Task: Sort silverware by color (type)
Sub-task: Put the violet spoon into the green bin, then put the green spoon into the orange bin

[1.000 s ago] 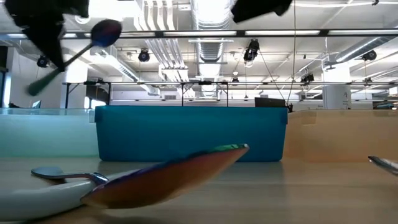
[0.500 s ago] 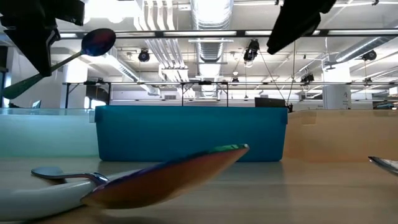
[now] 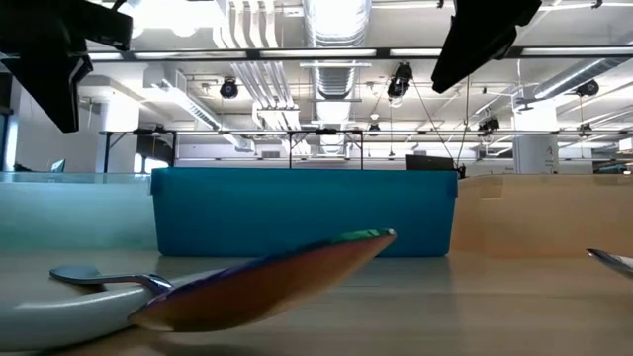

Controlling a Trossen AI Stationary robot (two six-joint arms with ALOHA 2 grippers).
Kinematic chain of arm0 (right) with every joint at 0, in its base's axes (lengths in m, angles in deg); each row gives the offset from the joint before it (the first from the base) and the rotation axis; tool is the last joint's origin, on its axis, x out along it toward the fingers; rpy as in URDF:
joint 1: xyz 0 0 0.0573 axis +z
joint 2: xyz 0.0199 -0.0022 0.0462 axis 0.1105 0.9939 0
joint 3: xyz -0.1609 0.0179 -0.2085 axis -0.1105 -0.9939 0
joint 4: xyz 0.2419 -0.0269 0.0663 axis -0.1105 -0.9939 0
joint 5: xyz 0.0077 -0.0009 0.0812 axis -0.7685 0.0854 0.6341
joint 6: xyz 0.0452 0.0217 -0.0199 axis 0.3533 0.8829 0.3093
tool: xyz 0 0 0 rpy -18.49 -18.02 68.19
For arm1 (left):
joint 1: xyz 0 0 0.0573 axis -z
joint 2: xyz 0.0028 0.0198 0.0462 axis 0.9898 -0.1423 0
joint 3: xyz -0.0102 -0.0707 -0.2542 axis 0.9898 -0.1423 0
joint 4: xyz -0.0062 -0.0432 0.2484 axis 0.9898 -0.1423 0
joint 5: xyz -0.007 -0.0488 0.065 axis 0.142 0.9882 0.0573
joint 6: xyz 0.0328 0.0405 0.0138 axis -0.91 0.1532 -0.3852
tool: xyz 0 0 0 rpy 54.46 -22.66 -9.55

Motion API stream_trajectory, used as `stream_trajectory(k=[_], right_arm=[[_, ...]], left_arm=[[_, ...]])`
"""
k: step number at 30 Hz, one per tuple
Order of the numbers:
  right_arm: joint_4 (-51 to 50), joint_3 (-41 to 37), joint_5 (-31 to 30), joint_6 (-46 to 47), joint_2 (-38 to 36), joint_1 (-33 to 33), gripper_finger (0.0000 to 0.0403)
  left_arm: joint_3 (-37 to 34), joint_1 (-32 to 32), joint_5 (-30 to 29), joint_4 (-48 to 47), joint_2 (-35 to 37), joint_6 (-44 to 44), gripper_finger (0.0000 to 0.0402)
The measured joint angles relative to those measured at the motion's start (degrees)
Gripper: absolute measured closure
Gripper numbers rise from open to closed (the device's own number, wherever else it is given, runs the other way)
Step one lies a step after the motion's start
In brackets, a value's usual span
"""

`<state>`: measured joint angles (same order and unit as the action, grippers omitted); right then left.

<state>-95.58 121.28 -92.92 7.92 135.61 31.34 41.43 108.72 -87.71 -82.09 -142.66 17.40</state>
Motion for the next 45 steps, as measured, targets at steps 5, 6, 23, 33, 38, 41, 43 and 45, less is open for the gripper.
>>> stream_trajectory(k=[5,6,23,33,38,41,43,45], right_arm=[[-1.08,-0.13,5.86,5.23,0.0,-0.02,0.0264],[-1.33,-0.16,7.82,6.62,0.0,0.0,0.0264],[-9.28,-5.57,28.5,22.27,1.86,7.85,0.0269],[-3.59,-17.08,35.98,28.97,1.88,9.03,0.025],[5.14,-19.61,37.46,29.37,1.86,9.03,0.0252],[6.85,-20.46,37.38,30.36,1.86,9.03,0.0252],[6.72,-21.4,37.02,31.68,1.95,9.03,0.0253],[7.38,-22.41,37.02,32.34,2.01,9.21,0.0255]], left_arm=[[-0.14,0.0,0.33,6.3,0.0,0.01,0.0275],[-0.16,0.0,0.36,7.92,0.0,-0.01,0.0271],[-0.21,0.02,-3.12,28.76,-0.02,-6.77,0.0265],[-0.14,0.02,-3.06,32.26,-0.02,-7.98,0.0265],[-0.14,0.0,-2.25,32.17,-0.02,-9.09,0.0265],[-0.14,0.01,-1.54,32.15,-0.02,-9.52,0.0265],[-0.14,0.01,-1.52,32.15,-0.02,-9.53,0.0265],[-0.14,0.02,-1.51,32.15,-0.02,-9.67,0.0265]])
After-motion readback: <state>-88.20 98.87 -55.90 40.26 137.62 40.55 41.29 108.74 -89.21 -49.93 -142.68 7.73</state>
